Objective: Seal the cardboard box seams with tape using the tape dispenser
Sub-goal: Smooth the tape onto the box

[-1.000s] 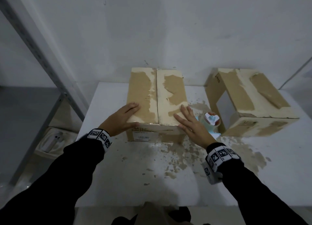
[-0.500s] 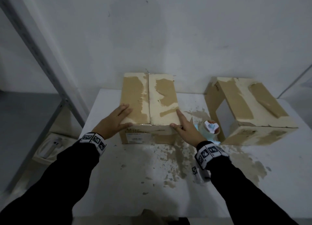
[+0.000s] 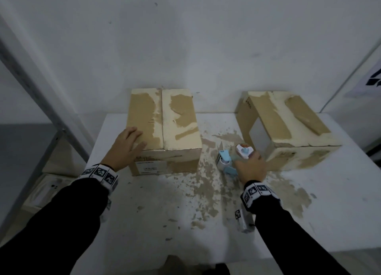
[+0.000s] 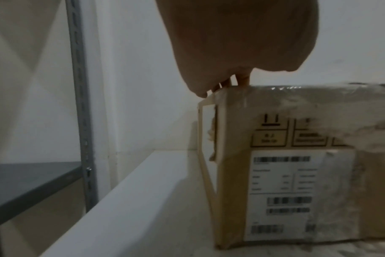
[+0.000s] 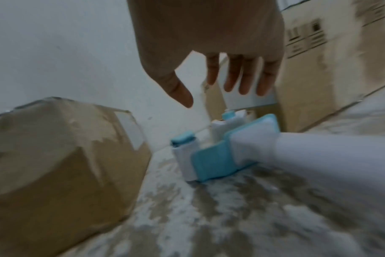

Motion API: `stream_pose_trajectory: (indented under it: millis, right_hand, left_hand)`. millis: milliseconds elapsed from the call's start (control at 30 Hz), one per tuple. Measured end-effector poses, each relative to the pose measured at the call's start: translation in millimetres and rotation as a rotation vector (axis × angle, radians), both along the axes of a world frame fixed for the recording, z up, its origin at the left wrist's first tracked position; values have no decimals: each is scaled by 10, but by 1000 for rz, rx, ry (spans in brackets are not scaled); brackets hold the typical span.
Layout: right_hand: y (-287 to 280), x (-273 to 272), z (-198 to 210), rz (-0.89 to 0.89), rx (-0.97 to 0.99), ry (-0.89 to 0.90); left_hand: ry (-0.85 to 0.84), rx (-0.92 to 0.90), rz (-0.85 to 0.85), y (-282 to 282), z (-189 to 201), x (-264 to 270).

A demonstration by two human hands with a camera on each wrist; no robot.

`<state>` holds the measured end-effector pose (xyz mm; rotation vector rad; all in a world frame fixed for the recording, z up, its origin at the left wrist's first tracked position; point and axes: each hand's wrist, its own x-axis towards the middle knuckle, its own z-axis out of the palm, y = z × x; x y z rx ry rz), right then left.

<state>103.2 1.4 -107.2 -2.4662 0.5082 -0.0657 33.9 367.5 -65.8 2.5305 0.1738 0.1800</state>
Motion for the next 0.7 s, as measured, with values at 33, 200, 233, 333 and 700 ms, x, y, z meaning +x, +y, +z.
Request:
stream_pose_trajectory:
  millis: [33, 200, 233, 333, 700]
  right_hand:
    - [-74, -25, -31, -66, -32, 97]
    - [-366, -39, -272, 4, 138, 454]
    - [-400, -38, -288, 7, 159, 503]
    - [-429, -83, -204, 7, 161, 537]
    - [-327, -428, -65, -27, 593, 29]
  left_hand:
    - [-19, -5, 10, -47, 21, 25]
    - [-52, 201, -14, -323, 52, 152]
    - [-52, 204, -35, -379, 57, 167]
    - [-50, 188, -96, -559, 86, 199]
    - [-124, -253, -256, -1218, 293, 228]
